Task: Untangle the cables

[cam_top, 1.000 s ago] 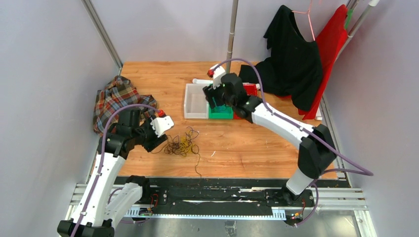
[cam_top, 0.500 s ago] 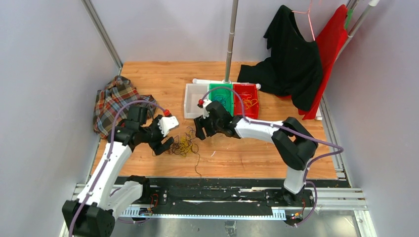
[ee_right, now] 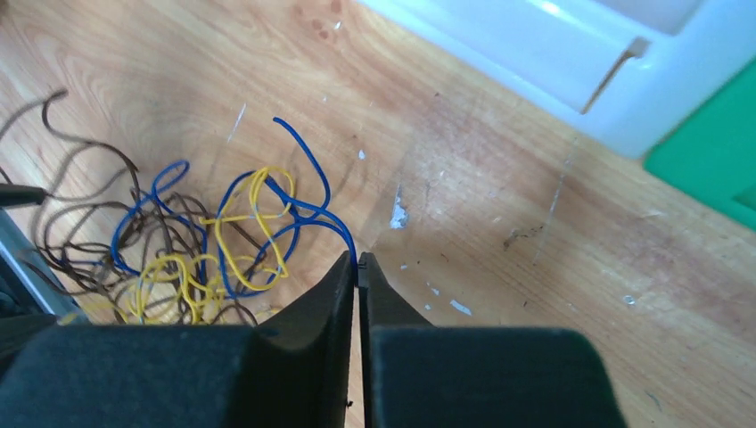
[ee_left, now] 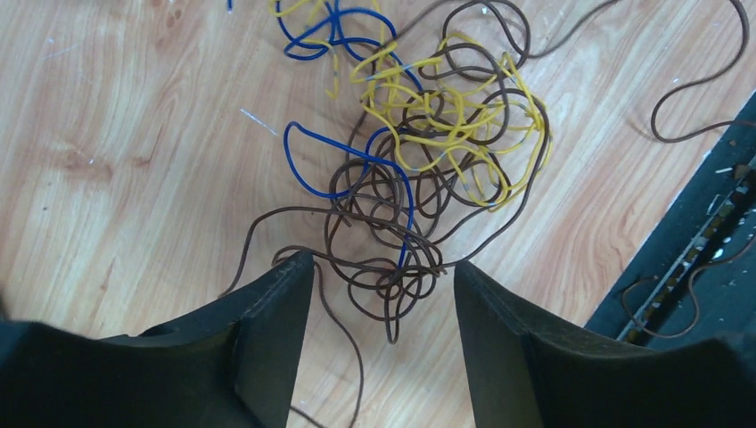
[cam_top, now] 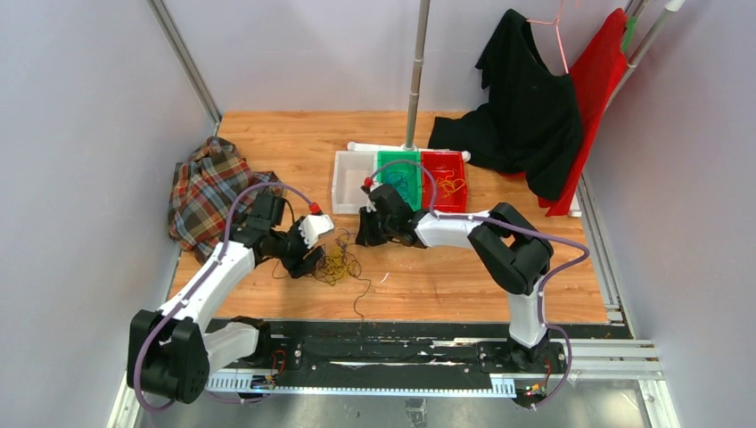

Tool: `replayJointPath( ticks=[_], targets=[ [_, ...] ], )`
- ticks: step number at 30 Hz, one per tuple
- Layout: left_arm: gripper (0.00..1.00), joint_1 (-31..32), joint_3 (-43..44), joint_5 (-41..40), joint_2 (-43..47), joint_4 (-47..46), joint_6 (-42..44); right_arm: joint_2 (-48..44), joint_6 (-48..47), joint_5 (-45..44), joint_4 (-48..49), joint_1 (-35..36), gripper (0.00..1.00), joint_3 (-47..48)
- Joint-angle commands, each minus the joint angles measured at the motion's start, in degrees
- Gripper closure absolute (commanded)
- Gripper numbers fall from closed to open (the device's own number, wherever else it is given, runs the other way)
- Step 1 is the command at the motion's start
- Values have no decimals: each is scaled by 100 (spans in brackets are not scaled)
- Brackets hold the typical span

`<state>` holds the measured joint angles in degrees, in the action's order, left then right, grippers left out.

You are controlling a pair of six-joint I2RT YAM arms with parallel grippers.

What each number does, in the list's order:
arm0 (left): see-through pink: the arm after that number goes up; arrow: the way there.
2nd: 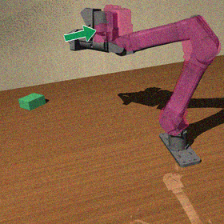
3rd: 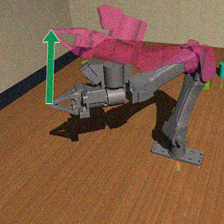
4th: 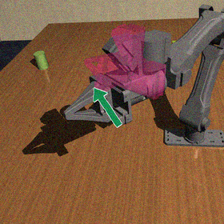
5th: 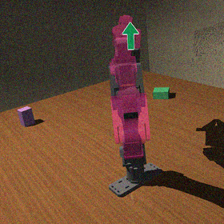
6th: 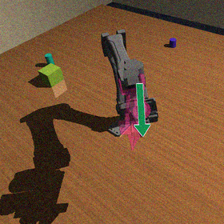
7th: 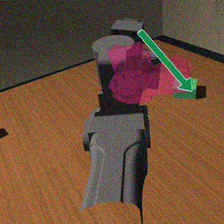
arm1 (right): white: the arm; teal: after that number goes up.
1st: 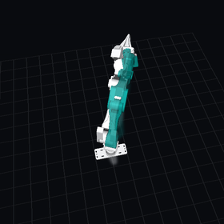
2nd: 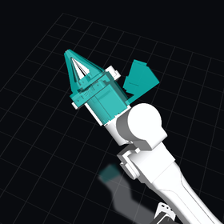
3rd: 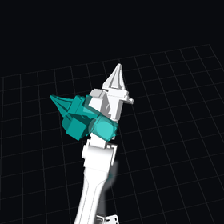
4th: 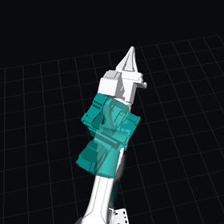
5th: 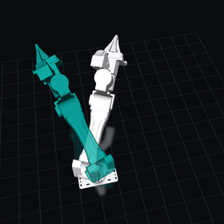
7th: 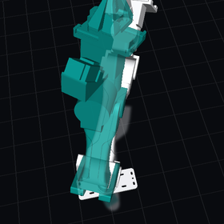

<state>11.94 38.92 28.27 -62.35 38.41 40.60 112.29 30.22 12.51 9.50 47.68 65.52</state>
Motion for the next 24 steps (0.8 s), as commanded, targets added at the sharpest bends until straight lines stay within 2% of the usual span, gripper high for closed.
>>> replayJointPath(
  ticks=[1, 2, 6, 9, 10, 17, 24],
  targets=[
    [43, 97, -236, -71, -156, -601, -50, -184, 312, 49, 303, -188, 99, -63],
    [52, 93, -286, -145, -192, -708, -75, -313, 310, 60, 363, -209, 99, -128],
    [79, 97, -452, -298, -258, -1064, -166, -835, 321, 186, 526, -334, 99, -363],
    [96, 97, -458, -403, -233, -1074, -174, -1260, 221, 139, 449, -428, 99, -498],
    [99, 97, -449, -460, -199, -1042, -156, -1420, 163, 104, 419, -460, 99, -542],
    [99, 97, -644, -1117, 409, -493, 527, -2661, -626, -431, -164, -532, 99, -584],
    [99, 93, -1261, -2382, 1225, -280, 1501, -3694, -1373, -1113, -393, -631, 99, -495]
  ],
)
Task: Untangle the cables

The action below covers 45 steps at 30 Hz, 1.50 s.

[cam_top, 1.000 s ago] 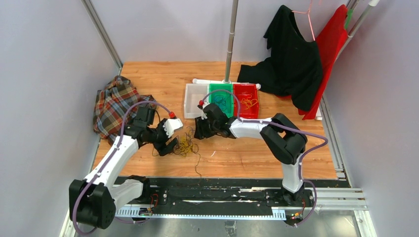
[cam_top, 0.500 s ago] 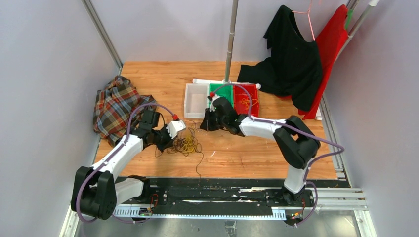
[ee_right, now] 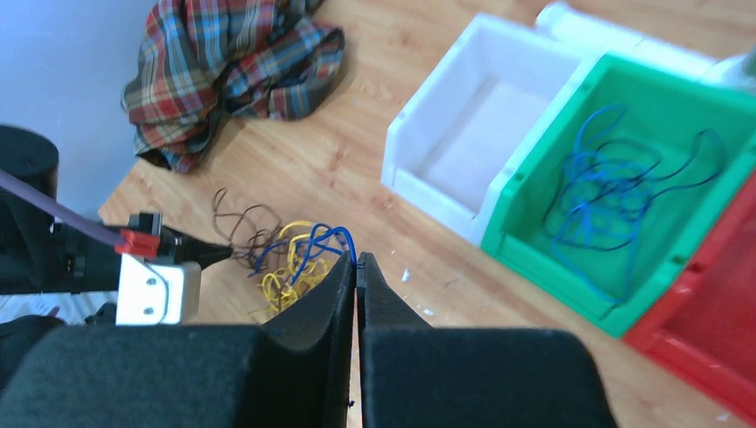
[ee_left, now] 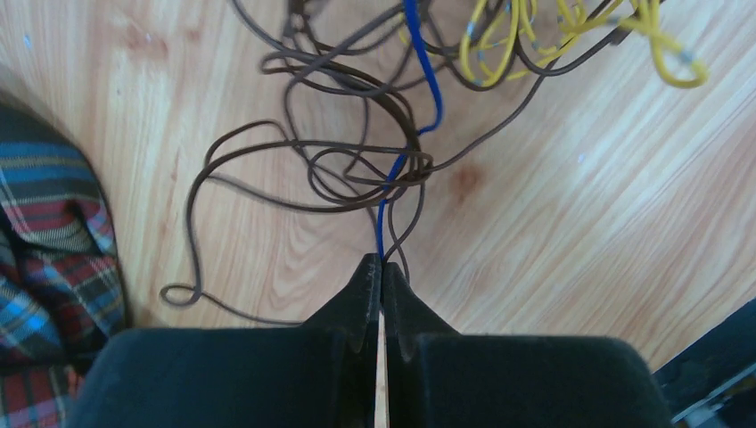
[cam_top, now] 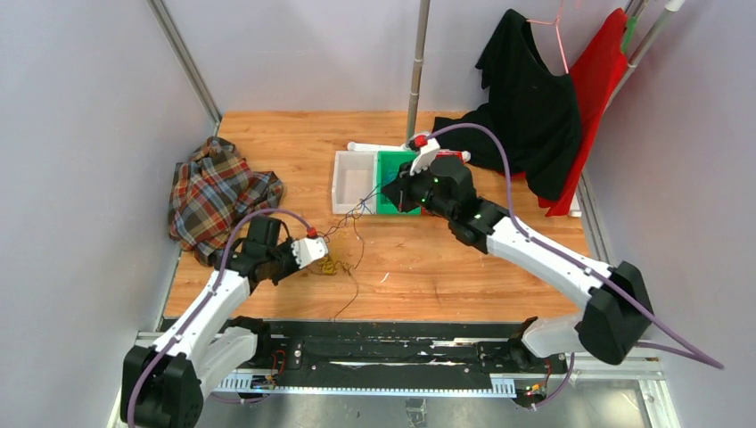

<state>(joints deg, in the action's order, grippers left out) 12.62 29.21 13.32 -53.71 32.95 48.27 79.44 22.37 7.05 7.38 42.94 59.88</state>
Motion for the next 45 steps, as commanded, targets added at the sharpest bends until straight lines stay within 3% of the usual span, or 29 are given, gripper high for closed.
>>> replayJointPath(
  ticks=[1, 9, 25, 33, 37, 40, 45],
  targets=[
    [99, 21, -352, -1015, 448, 305, 845, -518, -649, -623, -226, -218, 99, 102],
    [99, 17, -648, -1841, 682, 365, 1517, -1266, -785, -700, -574, -1033, 100, 567],
    [99, 17, -1494, -3215, 432, -641, 2729, -2434, -1315, -1498, -1225, -1668, 99, 1624],
    [99, -94, -1792, -3466, 106, -1304, 3118, -2432, -2091, -2150, -1943, -1718, 99, 2911],
    [99, -127, -1583, -3302, -163, -1301, 2809, -2339, -1908, -1680, -2179, -1719, 99, 3033],
    [99, -137, -1279, -3122, -196, -961, 2506, -2373, -2088, -2227, -2147, -1723, 100, 2990],
    [99, -241, -1474, -3216, -102, -1178, 2833, -2222, -2602, -3654, -2183, -1774, 99, 3698]
  ],
)
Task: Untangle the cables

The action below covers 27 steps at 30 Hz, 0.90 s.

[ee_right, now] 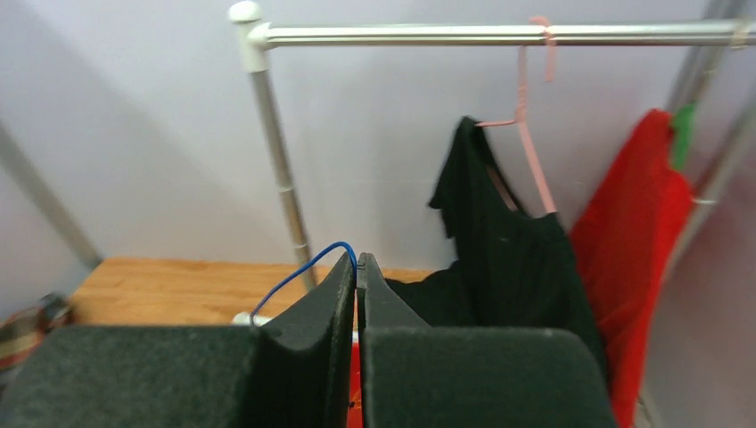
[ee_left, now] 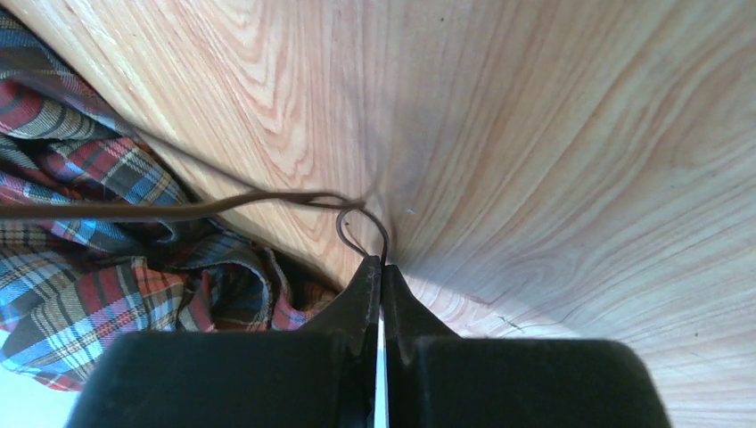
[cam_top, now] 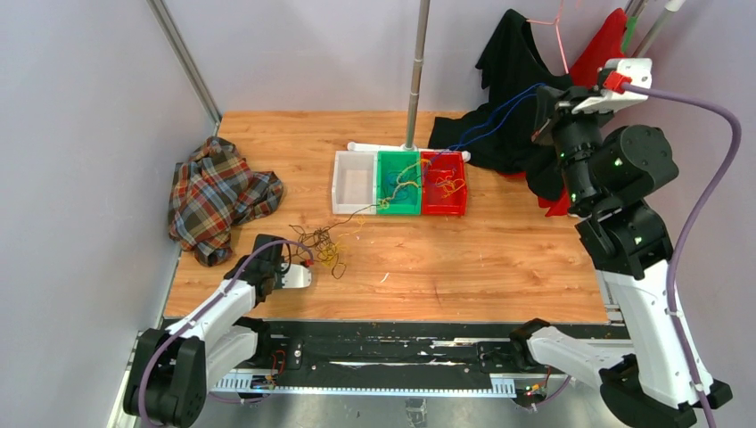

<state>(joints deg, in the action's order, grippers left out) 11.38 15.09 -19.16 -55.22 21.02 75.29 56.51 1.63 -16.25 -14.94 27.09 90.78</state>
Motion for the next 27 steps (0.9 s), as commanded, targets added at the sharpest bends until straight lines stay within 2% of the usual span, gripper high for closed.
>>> replayJointPath(
  ticks=[1, 6, 9, 13, 18, 27],
  targets=[
    [99, -151, -101, -3, 24, -36, 188, 116, -625, -1655, 54, -218, 99, 778],
    [99, -314, -323, -176, -264, -520, 436, 451, -1014, -2520, 66, -316, 99, 1694],
    [99, -347, -316, -197, -427, -706, 408, 628, -950, -2166, -134, -310, 99, 2032],
    [99, -347, -91, -57, -354, -508, 248, 687, -717, -1799, -266, -310, 99, 1886],
    [99, -347, 285, 426, 122, 67, -73, 779, -253, -480, -353, -316, 99, 1530],
    [99, -347, 1723, 2416, 1123, 2057, -834, 1529, 745, 1475, 293, -295, 99, 237]
  ],
)
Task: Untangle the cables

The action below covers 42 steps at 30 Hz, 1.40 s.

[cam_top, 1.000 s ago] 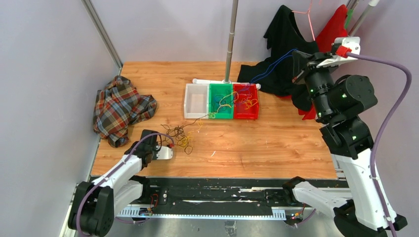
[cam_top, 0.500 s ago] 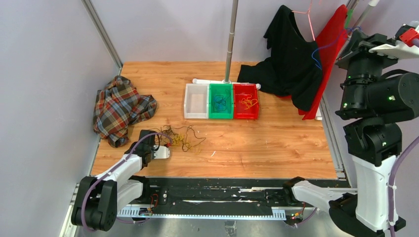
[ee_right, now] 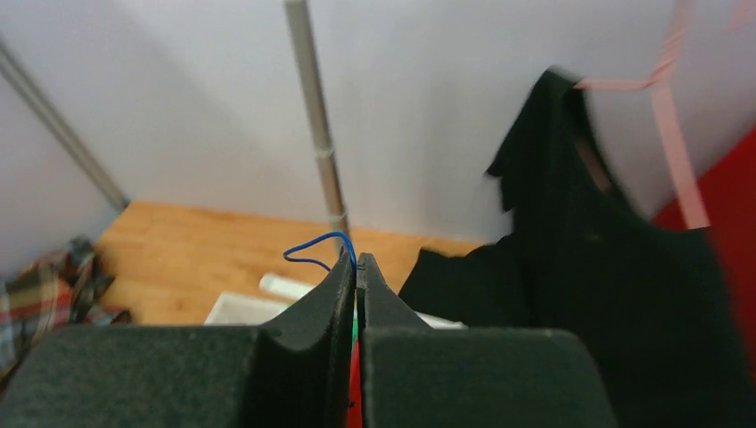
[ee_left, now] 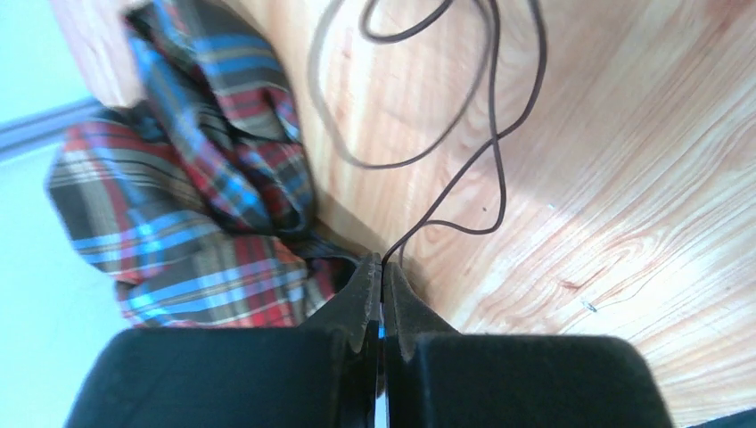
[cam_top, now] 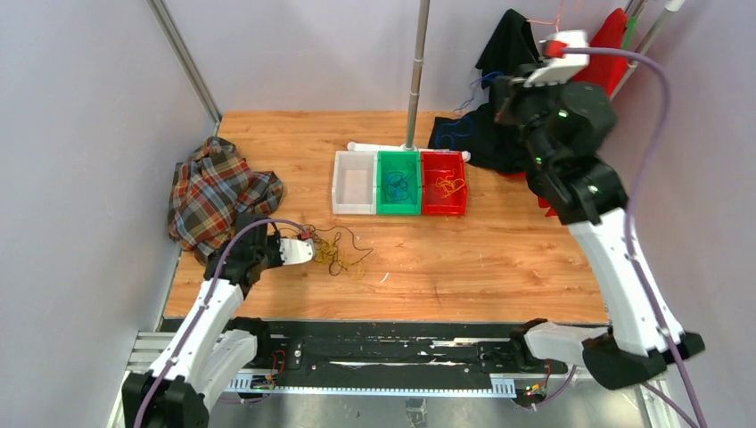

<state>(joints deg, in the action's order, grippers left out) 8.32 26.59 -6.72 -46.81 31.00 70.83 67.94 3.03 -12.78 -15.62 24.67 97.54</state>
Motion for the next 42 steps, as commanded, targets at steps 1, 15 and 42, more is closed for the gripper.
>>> replayJointPath(
  ticks=[1, 15, 42],
  targets=[
    [99, -41, 707, 1386, 331, 1195, -466, 519, 699, 1253, 460, -39, 99, -526],
    [76, -41, 1434, 2200, 65, 1640, -1253, 1993, 695, 1678, 850, 202, 99, -364],
    [18, -41, 2360, 3007, -672, 1698, -2465, 3724, -46, 1110, 890, 412, 99, -494]
  ],
)
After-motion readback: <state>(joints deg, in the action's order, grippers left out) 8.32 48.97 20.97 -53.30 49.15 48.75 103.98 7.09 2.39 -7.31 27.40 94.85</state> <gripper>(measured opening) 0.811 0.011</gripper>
